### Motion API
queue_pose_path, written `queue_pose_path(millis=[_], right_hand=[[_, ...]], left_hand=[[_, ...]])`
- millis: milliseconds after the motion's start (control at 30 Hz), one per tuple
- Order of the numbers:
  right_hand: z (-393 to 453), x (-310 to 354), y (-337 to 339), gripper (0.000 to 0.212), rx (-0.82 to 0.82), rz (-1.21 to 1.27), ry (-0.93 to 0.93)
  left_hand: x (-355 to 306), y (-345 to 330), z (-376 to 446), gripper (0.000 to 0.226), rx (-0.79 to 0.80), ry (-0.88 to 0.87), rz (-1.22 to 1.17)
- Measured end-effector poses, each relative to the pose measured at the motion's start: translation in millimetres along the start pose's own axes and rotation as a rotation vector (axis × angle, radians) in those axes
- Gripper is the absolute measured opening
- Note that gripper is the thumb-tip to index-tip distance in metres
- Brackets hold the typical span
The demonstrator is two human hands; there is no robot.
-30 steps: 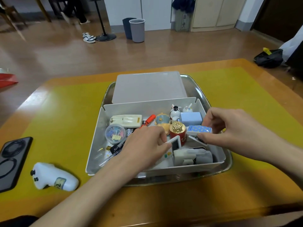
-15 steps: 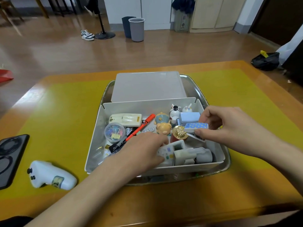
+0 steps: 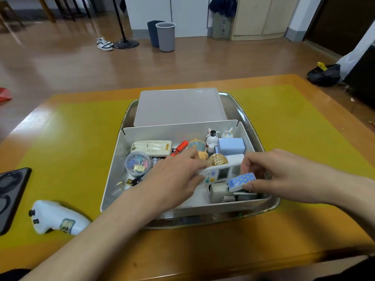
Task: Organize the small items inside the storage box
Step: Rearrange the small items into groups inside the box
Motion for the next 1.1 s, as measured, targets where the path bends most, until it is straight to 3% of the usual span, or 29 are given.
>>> queue_pose_path(millis=[167, 500, 767, 900, 1000, 1100], right_hand=[[-5.6, -1.4, 4.5, 0.011, 0.036, 0.153, 0.039], [-10.7, -16.8, 40.6, 0.012, -0.313, 0.22, 0.074], [-9.3, -18.7, 40.0, 0.012, -0.357, 0.207, 0.032], [-5.6, -17.7, 35.1, 0.012, -0.36, 0.181, -0.007], [-3.8, -13.5, 31.9, 0.012, -0.379, 0.124, -0.012], [-1.6, -10.8, 31.9, 0.015, -0.395, 0.089, -0.029]], left_hand=[[-17.4, -7.0, 7.1, 0.025, 0.023, -0.072, 0.068], [-19.0, -17.3, 20.0, 0.031, -0.026, -0.186, -0.316], [-27.7, -21.4, 23.9, 0.029, -0.082, -0.253, -0.208], [-34.2, -9.6, 18.2, 0.015, -0.128, -0.283, -0.129], [-29.3, -16.3, 17.0, 0.027, 0.025, -0.174, -0.019], [-24.5, -21.5, 18.8, 0.029, 0.082, -0.096, 0.013]])
Point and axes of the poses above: each hand's wrist, its own z-axis towards the middle knuckle, its own y-axis out of the back of the hand, x = y × z, the point moved 7 cm from there along z, towards the middle knuckle, and after that the axes turned 8 degrees about -y, right-handed, at the moved point
